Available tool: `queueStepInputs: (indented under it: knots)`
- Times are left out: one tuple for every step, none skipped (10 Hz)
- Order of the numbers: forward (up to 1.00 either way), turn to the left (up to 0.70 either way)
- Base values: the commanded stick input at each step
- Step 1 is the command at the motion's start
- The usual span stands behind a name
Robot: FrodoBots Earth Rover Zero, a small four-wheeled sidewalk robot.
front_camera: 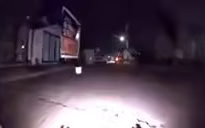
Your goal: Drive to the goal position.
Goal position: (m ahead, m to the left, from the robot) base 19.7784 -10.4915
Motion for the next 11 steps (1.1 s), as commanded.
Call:
queueStepInputs:
  knots:
    - [0.85,0.00]
    - [0.85,0.00]
    - [0.85,0.00]
    - [0.85,0.00]
    - [0.85,-0.34]
    - [0.85,-0.34]
    - [0.85,-0.34]
    - [0.85,-0.23]
    - [0.85,0.00]
    - [0.85,0.00]
    - [0.85,0.00]
